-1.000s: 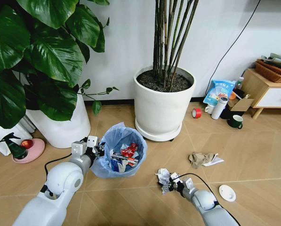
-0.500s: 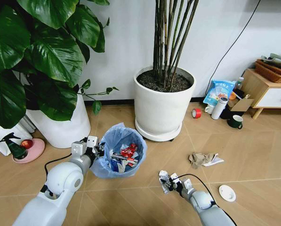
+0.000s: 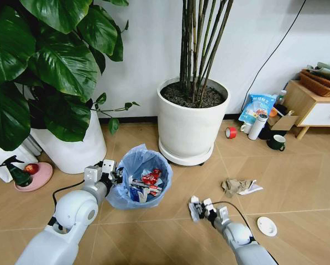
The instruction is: Pick up the trash bin and place the garbage on the floor into it.
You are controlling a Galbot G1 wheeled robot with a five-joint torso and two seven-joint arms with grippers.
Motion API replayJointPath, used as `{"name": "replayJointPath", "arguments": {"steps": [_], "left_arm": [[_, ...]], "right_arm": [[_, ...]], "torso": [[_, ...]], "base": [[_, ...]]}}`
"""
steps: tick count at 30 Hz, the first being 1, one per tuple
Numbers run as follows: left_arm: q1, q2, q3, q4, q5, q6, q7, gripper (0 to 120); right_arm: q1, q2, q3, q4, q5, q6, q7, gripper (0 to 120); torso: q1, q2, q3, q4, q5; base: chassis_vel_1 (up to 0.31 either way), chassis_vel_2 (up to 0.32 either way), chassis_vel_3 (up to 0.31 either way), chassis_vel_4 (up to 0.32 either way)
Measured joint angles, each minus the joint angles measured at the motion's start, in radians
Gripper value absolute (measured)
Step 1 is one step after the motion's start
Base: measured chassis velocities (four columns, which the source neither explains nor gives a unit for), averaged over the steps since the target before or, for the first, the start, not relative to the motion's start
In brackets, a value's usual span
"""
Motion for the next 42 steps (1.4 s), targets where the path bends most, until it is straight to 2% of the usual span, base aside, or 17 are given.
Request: {"name": "replayJointPath", "arguments": {"steps": [5, 8, 9, 12, 13, 18, 24, 34, 37, 40, 41, 42], "left_arm": [[0.000, 0.000, 0.001, 0.004, 0.000, 0.000, -0.001, 0], [-0.002, 0.002, 0.005, 0.009, -0.003, 0.000, -0.005, 0], [-0.002, 0.002, 0.005, 0.009, -0.003, 0.000, -0.005, 0], [-0.007, 0.003, 0.007, 0.011, -0.016, 0.000, -0.013, 0], [-0.007, 0.003, 0.007, 0.011, -0.016, 0.000, -0.013, 0], [-0.022, 0.009, 0.026, 0.023, -0.037, 0.000, -0.019, 0], [-0.028, 0.016, 0.034, 0.027, -0.051, 0.000, -0.023, 0], [-0.022, 0.043, 0.027, 0.027, -0.068, 0.000, -0.023, 0], [-0.026, 0.042, 0.027, 0.027, -0.072, 0.000, -0.023, 0], [-0.029, 0.038, 0.029, 0.029, -0.072, 0.000, -0.023, 0], [-0.029, 0.038, 0.029, 0.029, -0.072, 0.000, -0.023, 0], [-0.030, 0.037, 0.029, 0.030, -0.072, 0.000, -0.023, 0]], "right_arm": [[0.003, -0.011, 0.029, 0.160, 0.062, -0.009, 0.022, 0], [-0.003, -0.029, 0.039, 0.338, 0.127, -0.033, 0.030, 0], [-0.003, -0.029, 0.039, 0.338, 0.127, -0.033, 0.030, 0], [0.001, -0.039, 0.041, 0.499, 0.190, -0.073, 0.031, 0], [0.001, -0.039, 0.041, 0.499, 0.190, -0.073, 0.031, 0], [0.037, -0.051, 0.006, 0.689, 0.291, -0.165, 0.024, 0], [0.091, -0.073, -0.090, 0.739, 0.341, -0.245, -0.006, 0], [0.118, -0.124, -0.232, 0.685, 0.309, -0.259, -0.040, 0], [0.125, -0.125, -0.260, 0.670, 0.297, -0.261, -0.037, 7], [0.137, -0.119, -0.279, 0.645, 0.277, -0.261, -0.041, 22], [0.137, -0.119, -0.279, 0.645, 0.277, -0.261, -0.041, 22], [0.139, -0.119, -0.283, 0.642, 0.274, -0.260, -0.042, 27]], "torso": [[0.000, 0.000, 0.000, 0.0000, 0.0000], [0.000, 0.000, 0.000, 0.0000, -0.0003], [0.000, 0.000, 0.000, 0.0000, -0.0003], [0.000, 0.000, 0.000, 0.0001, 0.0001], [0.000, 0.000, 0.000, 0.0001, 0.0001], [0.000, 0.000, 0.000, -0.0001, -0.0001], [0.000, 0.000, 0.000, 0.0001, 0.0001], [0.000, 0.000, 0.000, 0.0001, 0.0001], [0.000, 0.000, 0.000, 0.0000, 0.0000], [0.000, 0.000, 0.000, 0.0000, 0.0000], [0.000, 0.000, 0.000, 0.0000, 0.0000], [0.000, 0.000, 0.000, 0.0000, 0.0000]], "base": [[0.000, 0.000, 0.000, 0.000], [0.000, 0.000, 0.000, 0.000], [0.000, 0.000, 0.000, 0.000], [0.000, 0.000, 0.000, 0.000], [0.000, 0.000, 0.000, 0.000], [0.000, 0.000, 0.000, 0.000], [0.000, 0.000, 0.000, 0.000], [0.000, 0.000, 0.000, 0.000], [0.000, 0.000, 0.000, 0.000], [0.000, 0.000, 0.000, 0.000], [0.000, 0.000, 0.000, 0.000], [0.000, 0.000, 0.000, 0.000]]}}
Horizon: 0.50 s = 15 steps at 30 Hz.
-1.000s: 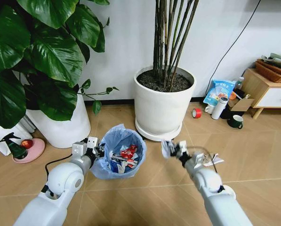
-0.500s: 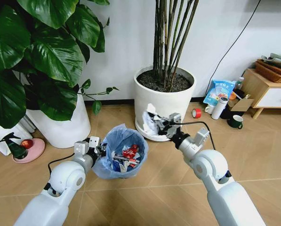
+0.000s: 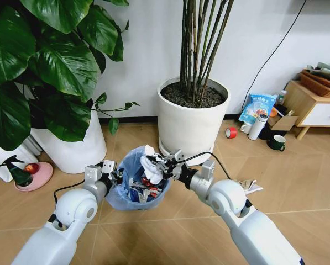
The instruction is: Pick up the trash bin and place the garbage on the floor into it.
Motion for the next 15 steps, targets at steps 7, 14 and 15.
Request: {"name": "replayJointPath", "arguments": {"steps": [7, 14, 15], "left_arm": [[-0.003, 0.000, 0.000, 0.001, 0.000, 0.000, 0.002, 0], [-0.005, -0.005, 0.000, 0.001, 0.002, 0.000, 0.002, 0], [-0.005, -0.005, 0.000, 0.001, 0.002, 0.000, 0.002, 0]], "right_arm": [[0.009, 0.005, -0.014, -0.024, -0.013, 0.006, -0.014, 51], [0.019, 0.014, -0.029, -0.040, -0.021, 0.015, -0.044, 82], [0.019, 0.014, -0.029, -0.040, -0.021, 0.015, -0.044, 82]], "torso": [[0.000, 0.000, 0.000, 0.0000, 0.0000], [0.000, 0.000, 0.000, 0.0000, 0.0000], [0.000, 0.000, 0.000, 0.0000, 0.0000]], "base": [[0.000, 0.000, 0.000, 0.000], [0.000, 0.000, 0.000, 0.000], [0.000, 0.000, 0.000, 0.000]]}}
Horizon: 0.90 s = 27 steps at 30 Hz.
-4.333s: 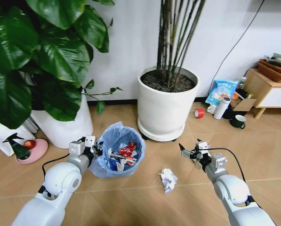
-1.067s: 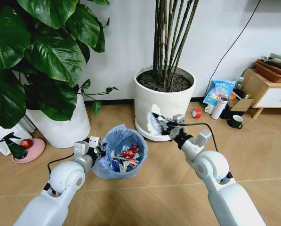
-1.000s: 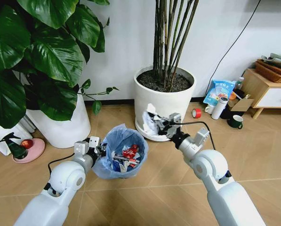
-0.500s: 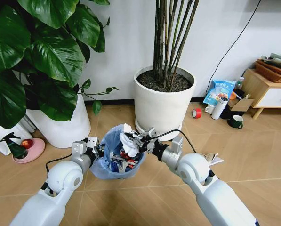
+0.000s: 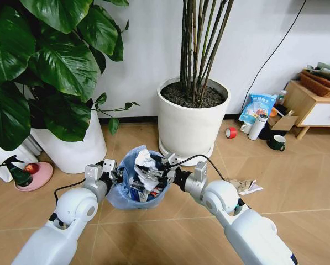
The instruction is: Pick up the trash bin and place the garbage on the floor into it.
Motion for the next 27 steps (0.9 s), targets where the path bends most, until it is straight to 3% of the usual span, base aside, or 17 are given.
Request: {"name": "replayJointPath", "arguments": {"steps": [2, 6, 15, 18, 27], "left_arm": [[0.002, -0.001, -0.001, 0.000, 0.001, 0.000, 0.000, 0], [0.002, -0.001, -0.002, 0.000, 0.001, 0.000, -0.001, 0], [0.003, -0.007, -0.009, 0.001, 0.002, 0.000, -0.001, 0], [0.009, -0.013, -0.017, 0.001, 0.005, 0.000, -0.002, 0], [0.032, -0.016, -0.036, -0.019, 0.018, 0.000, -0.007, 0]], "right_arm": [[0.003, 0.001, -0.001, 0.000, -0.002, 0.007, -0.005, 92], [0.004, 0.002, 0.000, -0.001, -0.006, 0.015, -0.006, 99], [-0.016, 0.004, 0.049, 0.020, -0.014, 0.036, 0.029, 100], [-0.062, -0.014, 0.120, 0.049, -0.047, 0.058, 0.111, 100], [-0.124, -0.018, 0.237, 0.006, -0.107, 0.083, 0.145, 100]], "torso": [[0.000, 0.000, 0.000, 0.0000, 0.0000], [0.000, 0.000, 0.000, 0.0000, 0.0000], [0.000, 0.000, 0.000, 0.0003, 0.0003], [0.000, 0.000, 0.000, -0.0002, 0.0002], [0.000, 0.000, 0.000, 0.0000, 0.0002]], "base": [[0.000, 0.000, 0.000, 0.000], [0.000, 0.000, 0.000, 0.000], [0.000, 0.000, 0.000, 0.000], [0.000, 0.000, 0.000, 0.000], [0.000, 0.000, 0.000, 0.000]]}}
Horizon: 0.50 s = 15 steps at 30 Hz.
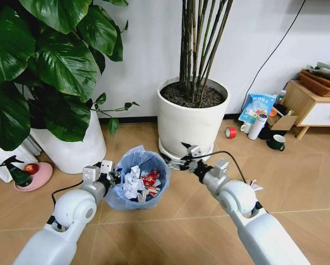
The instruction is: Pick up the trash bin and place the garbage on the floor into it.
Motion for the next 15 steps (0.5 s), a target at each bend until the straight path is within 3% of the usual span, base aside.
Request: {"name": "replayJointPath", "arguments": {"steps": [15], "left_arm": [[0.017, -0.009, -0.006, -0.018, 0.013, 0.000, -0.008, 0]], "right_arm": [[-0.077, 0.012, 0.146, -0.045, -0.024, 0.031, -0.007, 100]], "torso": [[0.000, 0.000, 0.000, 0.0000, -0.0002]], "base": [[0.000, 0.000, 0.000, 0.000]]}}
